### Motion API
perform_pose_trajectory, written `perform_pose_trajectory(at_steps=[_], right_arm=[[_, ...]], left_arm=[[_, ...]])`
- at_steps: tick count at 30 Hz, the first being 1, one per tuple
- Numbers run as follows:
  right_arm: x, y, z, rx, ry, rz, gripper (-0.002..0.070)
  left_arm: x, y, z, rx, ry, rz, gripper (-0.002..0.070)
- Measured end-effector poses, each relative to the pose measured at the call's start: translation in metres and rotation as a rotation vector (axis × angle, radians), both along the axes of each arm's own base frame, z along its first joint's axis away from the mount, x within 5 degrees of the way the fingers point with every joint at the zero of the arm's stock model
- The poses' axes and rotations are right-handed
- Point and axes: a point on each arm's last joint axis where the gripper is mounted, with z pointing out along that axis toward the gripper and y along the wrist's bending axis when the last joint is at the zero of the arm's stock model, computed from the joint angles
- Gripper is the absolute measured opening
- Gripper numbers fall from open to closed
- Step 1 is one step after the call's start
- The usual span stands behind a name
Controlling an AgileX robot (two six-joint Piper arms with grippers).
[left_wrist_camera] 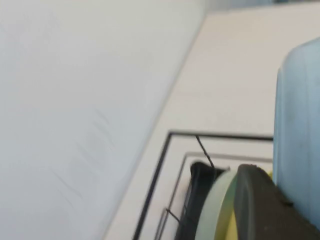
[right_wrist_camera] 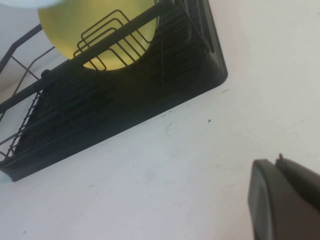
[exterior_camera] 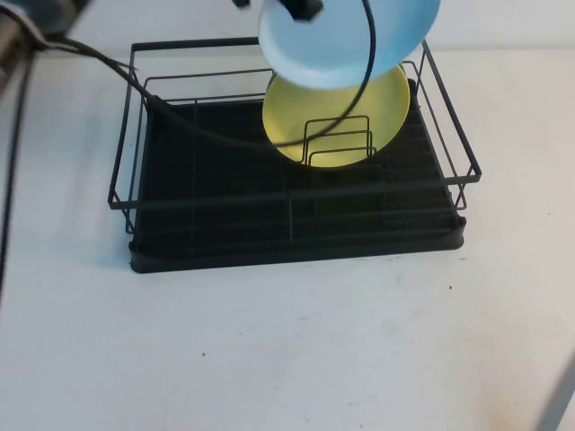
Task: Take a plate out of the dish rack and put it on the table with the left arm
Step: Place the plate from the table
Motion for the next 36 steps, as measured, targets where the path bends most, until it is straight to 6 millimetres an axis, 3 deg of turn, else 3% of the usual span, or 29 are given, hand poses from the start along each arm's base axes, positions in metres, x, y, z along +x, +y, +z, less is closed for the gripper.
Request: perform_pose_trajectory(at_steps=[3, 6, 10, 14, 17, 21, 27, 31, 36], right_arm=[[0.0, 0.0, 0.0, 0.0, 0.0, 0.0, -0.002], [0.0, 0.0, 0.0, 0.0, 0.0, 0.0, -0.002], [0.0, 0.0, 0.0, 0.0, 0.0, 0.0, -0.002], [0.0, 0.0, 0.0, 0.0, 0.0, 0.0, -0.002], [0.0, 0.0, 0.0, 0.0, 0.0, 0.0, -0.002], [0.0, 0.0, 0.0, 0.0, 0.0, 0.0, -0.002], [0.0, 0.0, 0.0, 0.001, 0.0, 0.0, -0.002], [0.0, 0.0, 0.0, 0.002, 0.0, 0.0, -0.002], [0.0, 0.0, 0.0, 0.002, 0.0, 0.0, -0.002]], left_arm=[[-0.027, 0.012, 0.034, -0.007, -0.013, -0.033, 0.0088], [-0.054, 0.024, 0.055, -0.023, 0.082, -0.051, 0.0088], [-0.081, 0.048, 0.071, -0.061, 0.313, 0.006, 0.0088], [-0.084, 0.065, 0.067, -0.179, 0.565, 0.19, 0.0088], [-0.077, 0.068, 0.041, -0.193, 0.716, 0.247, 0.0088], [-0.08, 0.068, -0.012, -0.111, 0.885, 0.267, 0.0088], [-0.124, 0.078, -0.095, 0.001, 1.118, 0.238, 0.0088], [-0.143, 0.081, -0.15, -0.077, 1.195, 0.272, 0.0087], [-0.142, 0.086, -0.207, -0.244, 1.216, 0.47, 0.0087]])
